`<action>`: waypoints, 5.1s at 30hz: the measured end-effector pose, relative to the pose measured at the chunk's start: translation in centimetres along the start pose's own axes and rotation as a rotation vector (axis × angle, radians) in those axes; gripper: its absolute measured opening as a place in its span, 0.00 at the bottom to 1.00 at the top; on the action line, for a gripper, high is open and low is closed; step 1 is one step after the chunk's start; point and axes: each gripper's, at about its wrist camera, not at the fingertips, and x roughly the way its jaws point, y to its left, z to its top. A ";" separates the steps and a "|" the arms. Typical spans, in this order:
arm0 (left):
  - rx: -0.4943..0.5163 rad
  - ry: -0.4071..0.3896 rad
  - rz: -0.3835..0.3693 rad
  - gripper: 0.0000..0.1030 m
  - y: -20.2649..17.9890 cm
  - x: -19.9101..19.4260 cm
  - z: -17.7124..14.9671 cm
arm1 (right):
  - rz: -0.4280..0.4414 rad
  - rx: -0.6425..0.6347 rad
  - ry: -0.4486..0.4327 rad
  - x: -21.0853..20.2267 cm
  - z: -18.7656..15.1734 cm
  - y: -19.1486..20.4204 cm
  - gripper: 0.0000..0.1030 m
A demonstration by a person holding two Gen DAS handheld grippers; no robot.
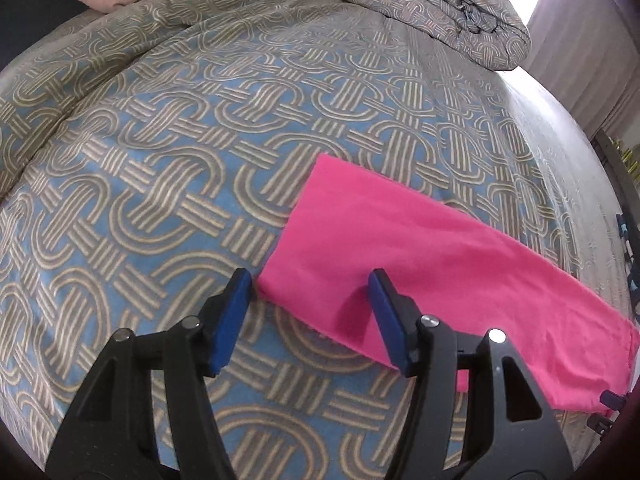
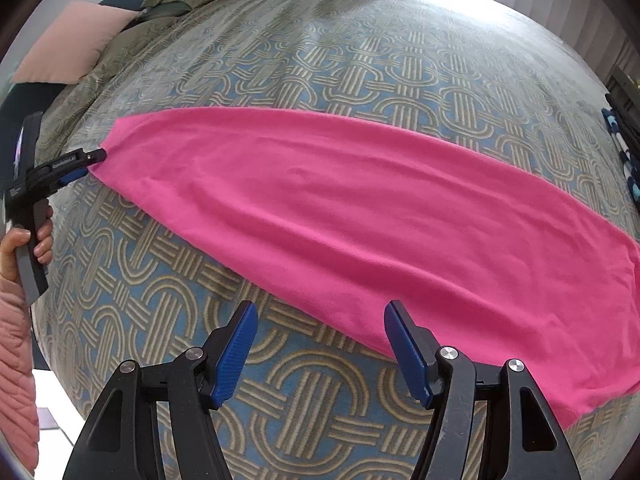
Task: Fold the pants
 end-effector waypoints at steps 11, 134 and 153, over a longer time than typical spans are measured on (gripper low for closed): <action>0.006 -0.010 0.020 0.59 -0.5 -0.4 -0.5 | 0.008 0.024 0.012 0.2 -0.1 -0.7 0.65; -0.215 0.096 0.087 0.07 -1.6 -1.0 1.1 | 0.211 0.871 -0.252 -5.4 -14.5 -48.7 0.79; -0.211 0.058 0.187 0.05 -0.8 -1.0 1.7 | -0.364 0.577 -0.135 -6.6 -9.1 -45.2 0.43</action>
